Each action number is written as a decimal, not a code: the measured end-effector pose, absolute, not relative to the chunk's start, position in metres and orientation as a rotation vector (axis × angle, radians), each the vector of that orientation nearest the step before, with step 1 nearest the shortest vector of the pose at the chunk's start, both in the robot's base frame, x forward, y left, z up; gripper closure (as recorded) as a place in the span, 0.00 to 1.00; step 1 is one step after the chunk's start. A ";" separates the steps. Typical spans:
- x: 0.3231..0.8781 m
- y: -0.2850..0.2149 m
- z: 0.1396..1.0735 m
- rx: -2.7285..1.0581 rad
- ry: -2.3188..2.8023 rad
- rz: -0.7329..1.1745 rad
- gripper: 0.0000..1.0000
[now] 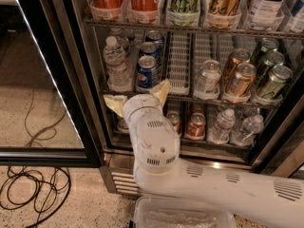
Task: Pick pepsi can from middle shelf of fridge
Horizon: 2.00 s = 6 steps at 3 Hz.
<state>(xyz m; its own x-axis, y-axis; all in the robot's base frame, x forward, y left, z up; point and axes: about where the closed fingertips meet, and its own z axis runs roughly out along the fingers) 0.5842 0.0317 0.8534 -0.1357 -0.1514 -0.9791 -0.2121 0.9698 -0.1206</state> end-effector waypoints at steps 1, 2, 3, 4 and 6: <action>0.576 0.032 0.856 -0.259 1.633 -0.064 0.00; 0.578 0.012 0.859 -0.262 1.620 -0.186 0.00; 0.584 0.015 0.860 -0.262 1.611 -0.200 0.00; 0.588 0.020 0.866 -0.276 1.578 -0.233 0.09; 0.588 0.020 0.866 -0.294 1.578 -0.250 0.23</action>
Offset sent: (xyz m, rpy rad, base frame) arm -0.0078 0.0013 0.0025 -0.0581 -0.0837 -0.0586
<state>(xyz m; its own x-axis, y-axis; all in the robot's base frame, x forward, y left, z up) 0.5885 0.0195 0.8660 -0.0192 -0.3385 -0.9408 -0.0313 0.9407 -0.3379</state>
